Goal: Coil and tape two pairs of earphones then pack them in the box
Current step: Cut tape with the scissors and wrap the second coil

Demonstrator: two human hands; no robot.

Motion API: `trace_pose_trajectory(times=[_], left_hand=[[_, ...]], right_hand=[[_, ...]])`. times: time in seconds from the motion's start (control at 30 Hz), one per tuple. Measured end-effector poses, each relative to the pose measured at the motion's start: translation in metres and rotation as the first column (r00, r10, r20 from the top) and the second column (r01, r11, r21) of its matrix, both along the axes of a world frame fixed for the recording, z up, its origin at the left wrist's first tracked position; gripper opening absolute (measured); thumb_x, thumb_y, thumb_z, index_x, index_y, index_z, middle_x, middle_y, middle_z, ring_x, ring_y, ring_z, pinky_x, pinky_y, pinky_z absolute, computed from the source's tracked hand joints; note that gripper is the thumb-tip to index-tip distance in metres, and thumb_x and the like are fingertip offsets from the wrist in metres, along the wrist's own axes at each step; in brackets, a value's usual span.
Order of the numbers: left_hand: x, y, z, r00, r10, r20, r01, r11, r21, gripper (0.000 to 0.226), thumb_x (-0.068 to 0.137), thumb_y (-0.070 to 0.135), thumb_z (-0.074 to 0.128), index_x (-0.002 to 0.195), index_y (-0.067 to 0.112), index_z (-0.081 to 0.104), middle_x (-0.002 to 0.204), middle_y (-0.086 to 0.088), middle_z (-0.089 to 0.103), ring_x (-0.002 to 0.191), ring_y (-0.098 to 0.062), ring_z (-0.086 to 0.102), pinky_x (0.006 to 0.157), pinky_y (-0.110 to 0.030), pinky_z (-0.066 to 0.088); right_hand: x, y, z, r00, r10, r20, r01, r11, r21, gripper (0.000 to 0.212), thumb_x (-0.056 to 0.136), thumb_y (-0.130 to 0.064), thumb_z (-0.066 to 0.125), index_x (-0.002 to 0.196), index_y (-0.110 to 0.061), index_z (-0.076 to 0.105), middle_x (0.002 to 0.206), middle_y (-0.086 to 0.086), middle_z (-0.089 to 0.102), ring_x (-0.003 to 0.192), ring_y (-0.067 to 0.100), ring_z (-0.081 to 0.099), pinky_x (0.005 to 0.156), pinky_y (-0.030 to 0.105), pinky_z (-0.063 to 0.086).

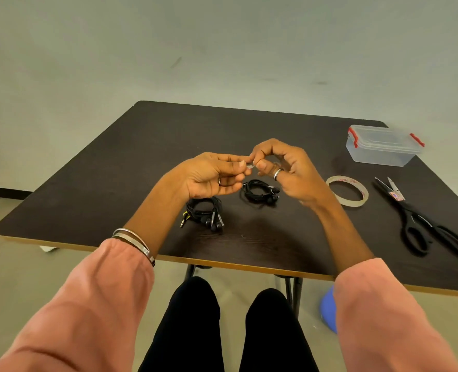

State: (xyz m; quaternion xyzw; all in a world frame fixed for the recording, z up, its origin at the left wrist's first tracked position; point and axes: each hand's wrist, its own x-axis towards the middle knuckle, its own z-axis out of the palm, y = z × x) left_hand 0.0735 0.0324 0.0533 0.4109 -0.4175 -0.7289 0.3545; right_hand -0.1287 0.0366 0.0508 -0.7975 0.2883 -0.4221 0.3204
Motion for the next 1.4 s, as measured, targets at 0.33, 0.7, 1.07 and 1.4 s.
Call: trace_pose_trajectory(times=[0.33,0.7,1.07,1.4], left_hand=[[-0.027,-0.015,-0.005,0.985,0.019,-0.171,0.032,0.956,0.291,0.008,0.072,0.009,0.069,0.074,0.004,0.075,0.073,-0.006,0.072,0.064,-0.011,0.071,0.055,-0.027,0.059],[-0.03,-0.03,-0.026,0.782,0.468,0.412,-0.326,0.87,-0.37,0.009,0.092,0.014,0.062,0.093,0.009,0.069,0.081,-0.006,0.073,0.059,-0.007,0.061,0.055,-0.021,0.051],[-0.056,-0.031,-0.031,0.296,0.468,0.833,0.348,0.759,-0.55,0.02,0.083,0.025,0.073,0.101,0.015,0.075,0.097,-0.009,0.071,0.086,-0.024,0.065,0.075,-0.033,0.053],[-0.046,-0.024,-0.035,0.641,0.463,0.612,0.176,0.688,-0.704,0.011,0.087,0.017,0.068,0.097,0.018,0.074,0.076,-0.004,0.073,0.071,-0.011,0.067,0.07,-0.022,0.055]], right_hand=[[-0.007,-0.014,-0.034,0.86,-0.01,0.511,-0.139,0.958,0.252,0.008,0.092,-0.001,0.053,0.092,-0.003,0.06,0.095,0.015,0.064,0.099,0.036,0.058,0.088,0.057,0.043],[-0.019,-0.027,-0.03,0.745,-0.476,0.467,0.23,0.841,0.49,0.01,0.088,-0.005,0.065,0.095,-0.013,0.066,0.09,0.005,0.071,0.09,0.017,0.068,0.071,0.029,0.053],[-0.014,-0.027,-0.048,0.794,-0.459,0.398,0.277,0.856,0.436,0.035,0.076,0.009,0.072,0.105,-0.007,0.064,0.093,0.005,0.07,0.086,0.02,0.07,0.079,0.032,0.058],[-0.01,-0.022,-0.049,0.884,-0.39,0.259,0.319,0.907,0.275,0.058,0.074,0.013,0.071,0.121,-0.015,0.054,0.115,0.006,0.06,0.092,0.018,0.07,0.076,0.033,0.059]])
